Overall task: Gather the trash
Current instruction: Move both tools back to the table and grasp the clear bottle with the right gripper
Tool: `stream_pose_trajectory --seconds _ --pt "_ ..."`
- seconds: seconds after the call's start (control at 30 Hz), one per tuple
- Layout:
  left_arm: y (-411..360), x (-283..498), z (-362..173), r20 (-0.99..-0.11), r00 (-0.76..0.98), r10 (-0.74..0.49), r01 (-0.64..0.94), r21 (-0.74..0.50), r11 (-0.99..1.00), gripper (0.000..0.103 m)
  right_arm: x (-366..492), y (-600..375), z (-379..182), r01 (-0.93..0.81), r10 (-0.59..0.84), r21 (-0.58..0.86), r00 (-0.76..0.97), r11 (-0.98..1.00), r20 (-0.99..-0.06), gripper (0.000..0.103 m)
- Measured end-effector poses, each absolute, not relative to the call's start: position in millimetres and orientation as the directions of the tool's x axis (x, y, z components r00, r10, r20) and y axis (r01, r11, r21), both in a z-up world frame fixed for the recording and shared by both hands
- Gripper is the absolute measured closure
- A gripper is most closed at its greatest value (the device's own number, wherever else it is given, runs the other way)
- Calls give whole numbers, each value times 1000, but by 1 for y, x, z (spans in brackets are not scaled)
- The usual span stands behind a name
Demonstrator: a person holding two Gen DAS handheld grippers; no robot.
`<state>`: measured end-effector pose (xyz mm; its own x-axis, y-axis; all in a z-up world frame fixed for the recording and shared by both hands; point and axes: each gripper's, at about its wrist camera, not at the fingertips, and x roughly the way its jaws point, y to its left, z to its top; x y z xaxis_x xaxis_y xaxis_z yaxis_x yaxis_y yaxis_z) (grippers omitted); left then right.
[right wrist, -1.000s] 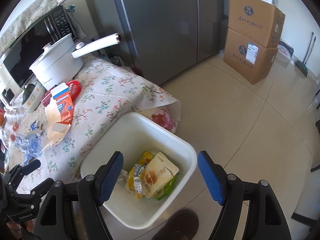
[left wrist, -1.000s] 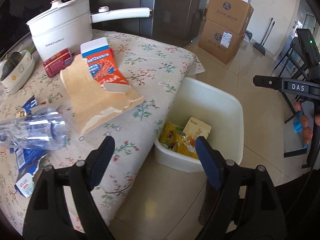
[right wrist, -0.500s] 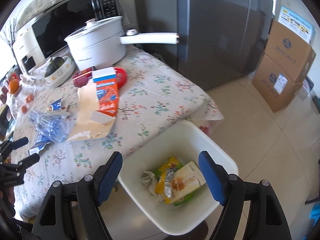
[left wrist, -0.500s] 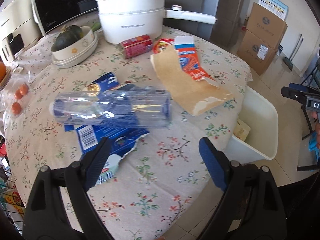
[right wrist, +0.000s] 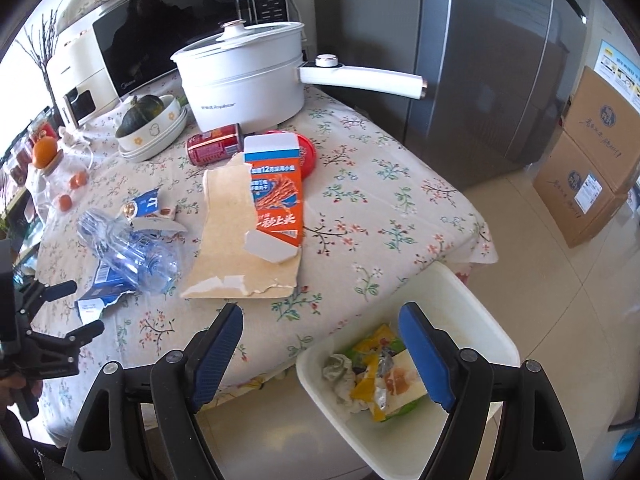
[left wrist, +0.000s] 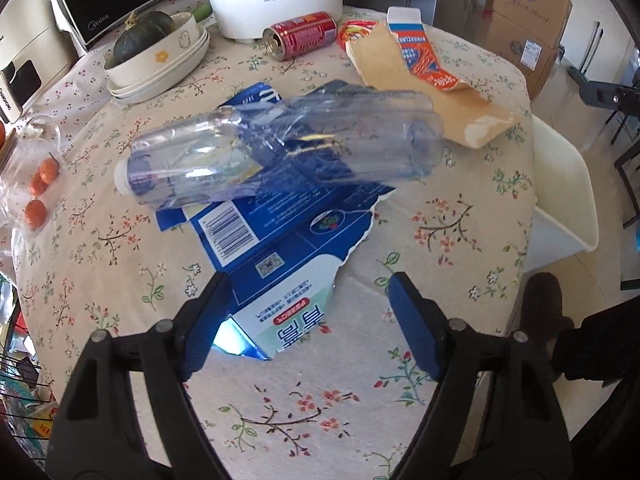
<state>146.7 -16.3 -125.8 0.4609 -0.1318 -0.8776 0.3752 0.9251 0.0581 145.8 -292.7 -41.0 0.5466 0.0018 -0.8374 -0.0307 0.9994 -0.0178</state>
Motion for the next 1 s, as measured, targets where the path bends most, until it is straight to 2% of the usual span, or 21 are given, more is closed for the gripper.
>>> stream_pose_trajectory --seconds 0.13,0.3,0.5,0.63,0.83,1.0 --pt "-19 146 -136 -884 463 -61 392 142 909 47 149 -281 -43 -44 8 -19 542 999 -840 21" --pt "-16 145 -133 -891 451 -60 401 142 905 48 151 -272 -42 -56 21 -11 542 998 -840 21" --pt "15 144 -112 -894 419 -159 323 -17 946 48 159 -244 -37 -129 69 -3 549 992 -833 21" --pt "40 132 -102 -891 422 -168 256 -61 965 44 168 -198 -36 -252 114 -34 550 967 -827 20" --pt "69 119 -97 -917 389 -91 151 -34 988 42 180 -107 -51 -500 194 -98 500 860 -844 20" --pt "95 110 -87 -903 418 -101 97 -66 993 42 200 -57 -71 -575 188 -134 465 807 -865 22"
